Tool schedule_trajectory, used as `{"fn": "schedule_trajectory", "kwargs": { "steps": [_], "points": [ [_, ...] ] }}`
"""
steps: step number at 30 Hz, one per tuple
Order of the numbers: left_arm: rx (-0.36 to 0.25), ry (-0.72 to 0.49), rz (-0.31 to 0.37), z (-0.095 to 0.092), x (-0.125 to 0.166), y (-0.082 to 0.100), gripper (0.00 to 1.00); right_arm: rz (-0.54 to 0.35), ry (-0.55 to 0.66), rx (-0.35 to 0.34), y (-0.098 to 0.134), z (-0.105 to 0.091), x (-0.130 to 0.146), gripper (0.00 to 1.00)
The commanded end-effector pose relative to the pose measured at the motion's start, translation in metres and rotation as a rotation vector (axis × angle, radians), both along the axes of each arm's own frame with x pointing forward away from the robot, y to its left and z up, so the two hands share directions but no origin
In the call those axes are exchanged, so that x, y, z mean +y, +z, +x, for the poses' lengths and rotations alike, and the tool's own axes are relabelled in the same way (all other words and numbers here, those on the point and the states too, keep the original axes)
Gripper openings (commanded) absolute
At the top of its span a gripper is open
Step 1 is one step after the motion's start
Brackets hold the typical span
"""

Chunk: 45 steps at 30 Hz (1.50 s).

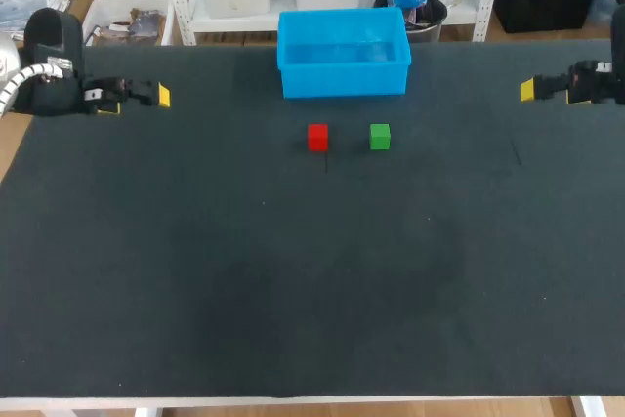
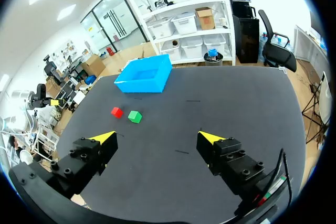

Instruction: Use the left arm to pick the red cube and place it into the blue plastic box first, then use the right arm to grasp the green cube and put it into the same blue plastic box after the first action is fully finished.

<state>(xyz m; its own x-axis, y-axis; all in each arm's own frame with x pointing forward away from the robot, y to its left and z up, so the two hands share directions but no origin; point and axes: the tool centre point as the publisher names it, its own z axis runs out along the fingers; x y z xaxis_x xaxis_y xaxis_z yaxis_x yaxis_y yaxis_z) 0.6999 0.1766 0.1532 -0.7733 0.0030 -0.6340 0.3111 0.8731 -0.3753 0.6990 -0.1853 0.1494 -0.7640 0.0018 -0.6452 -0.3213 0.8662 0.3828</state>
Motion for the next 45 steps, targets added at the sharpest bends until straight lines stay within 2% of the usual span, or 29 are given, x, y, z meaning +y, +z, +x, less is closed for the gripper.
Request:
{"fn": "schedule_trajectory", "kwargs": {
  "steps": [1, 2, 10, 16, 17, 18, 44, 45],
  "points": [
    [0.042, 0.007, 0.081, 0.017, -0.024, 0.001, 1.00, -0.002, -0.001, 0.001, 0.000, 0.001, 0.001, 1.00],
    [0.053, 0.018, 0.112, 0.019, -0.029, 0.000, 1.00, -0.002, -0.001, 0.001, 0.000, 0.001, 0.001, 1.00],
    [0.121, 0.047, 0.177, 0.038, -0.072, -0.006, 1.00, -0.002, -0.001, 0.001, 0.000, 0.001, 0.001, 1.00],
    [0.144, 0.036, 0.188, 0.044, -0.093, -0.012, 1.00, -0.002, -0.001, 0.001, 0.000, 0.001, 0.001, 1.00],
    [0.137, 0.025, 0.189, 0.045, -0.094, -0.013, 1.00, -0.002, -0.001, 0.001, 0.000, 0.001, 0.001, 1.00],
    [0.117, 0.022, 0.143, 0.045, -0.094, -0.012, 1.00, -0.002, -0.001, 0.001, 0.000, 0.001, 0.001, 1.00],
    [0.109, 0.004, 0.137, 0.048, -0.099, -0.011, 1.00, -0.002, -0.001, 0.001, 0.000, 0.001, 0.001, 1.00],
    [0.113, -0.001, 0.176, 0.051, -0.104, -0.010, 1.00, -0.002, -0.001, 0.001, 0.000, 0.001, 0.001, 1.00]
  ]
}}
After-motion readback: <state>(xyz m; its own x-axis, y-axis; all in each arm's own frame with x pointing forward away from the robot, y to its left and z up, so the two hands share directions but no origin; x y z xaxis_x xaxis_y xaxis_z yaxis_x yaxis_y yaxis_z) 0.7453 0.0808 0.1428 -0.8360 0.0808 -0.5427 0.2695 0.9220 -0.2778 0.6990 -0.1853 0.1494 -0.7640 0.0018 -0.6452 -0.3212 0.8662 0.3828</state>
